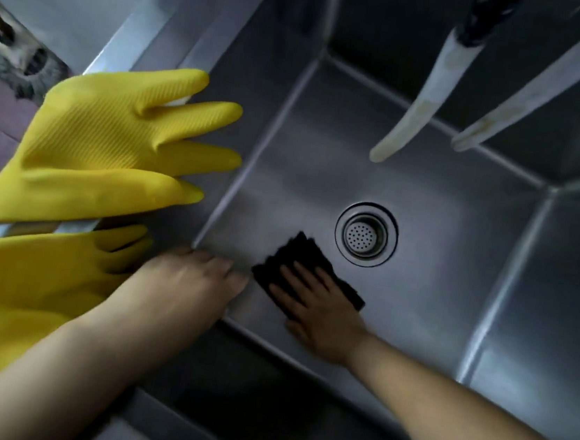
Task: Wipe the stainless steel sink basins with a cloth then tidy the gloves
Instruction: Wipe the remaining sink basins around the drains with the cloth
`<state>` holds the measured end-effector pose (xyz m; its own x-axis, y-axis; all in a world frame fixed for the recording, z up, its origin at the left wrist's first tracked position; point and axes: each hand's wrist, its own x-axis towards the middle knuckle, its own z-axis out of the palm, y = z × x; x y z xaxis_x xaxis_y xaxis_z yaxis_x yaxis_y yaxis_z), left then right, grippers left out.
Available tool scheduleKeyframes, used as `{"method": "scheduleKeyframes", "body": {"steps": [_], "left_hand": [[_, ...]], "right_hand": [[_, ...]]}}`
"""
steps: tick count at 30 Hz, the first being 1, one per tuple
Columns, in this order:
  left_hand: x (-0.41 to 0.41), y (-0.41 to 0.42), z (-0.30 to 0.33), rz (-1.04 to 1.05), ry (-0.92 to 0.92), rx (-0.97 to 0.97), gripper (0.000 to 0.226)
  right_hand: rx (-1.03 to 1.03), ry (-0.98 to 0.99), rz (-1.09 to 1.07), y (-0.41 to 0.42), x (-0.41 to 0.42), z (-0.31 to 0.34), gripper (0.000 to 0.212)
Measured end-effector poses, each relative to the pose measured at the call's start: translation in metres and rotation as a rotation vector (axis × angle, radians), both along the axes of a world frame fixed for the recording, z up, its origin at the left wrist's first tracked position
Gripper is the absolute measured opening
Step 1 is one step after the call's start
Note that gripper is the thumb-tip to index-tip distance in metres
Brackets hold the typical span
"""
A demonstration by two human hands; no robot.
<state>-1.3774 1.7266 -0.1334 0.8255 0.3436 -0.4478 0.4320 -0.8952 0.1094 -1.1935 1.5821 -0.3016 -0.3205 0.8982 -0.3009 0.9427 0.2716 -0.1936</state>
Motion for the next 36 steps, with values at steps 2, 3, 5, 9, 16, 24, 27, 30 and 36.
{"method": "scheduleKeyframes", "body": {"steps": [2,3,5,9,16,24,27,30,36], "left_hand": [[0.008,-0.003,0.006,-0.014,-0.022,-0.002,0.021],[0.014,-0.005,0.007,-0.028,-0.019,-0.016,0.026],[0.032,-0.009,0.01,-0.042,-0.012,-0.038,0.031],[0.076,-0.009,-0.002,0.003,-0.069,-0.044,0.019],[0.1,-0.002,-0.044,0.12,-0.034,-0.109,0.025],[0.105,0.007,-0.049,0.173,-0.161,0.004,0.037],[0.101,0.009,-0.054,0.191,-0.115,-0.03,0.039],[0.097,0.013,-0.059,0.238,-0.067,-0.042,0.038],[0.096,0.01,-0.06,0.215,0.002,-0.06,0.041]], "right_hand": [[-0.017,-0.033,0.004,-0.032,0.02,0.006,0.056],[-0.025,-0.052,-0.022,-0.044,0.031,0.008,0.056],[-0.048,-0.089,-0.134,-0.06,0.054,0.01,0.059],[-0.078,-0.118,-0.4,-0.057,0.089,0.009,0.064],[0.008,-0.165,-0.86,0.015,0.13,-0.008,0.068],[0.129,-0.124,-0.691,0.128,0.1,-0.018,0.064],[0.125,-0.069,-0.429,0.167,0.065,-0.025,0.062],[0.126,-0.066,-0.254,0.202,0.068,-0.029,0.059],[0.175,-0.08,-0.459,0.249,0.123,-0.029,0.059]]}}
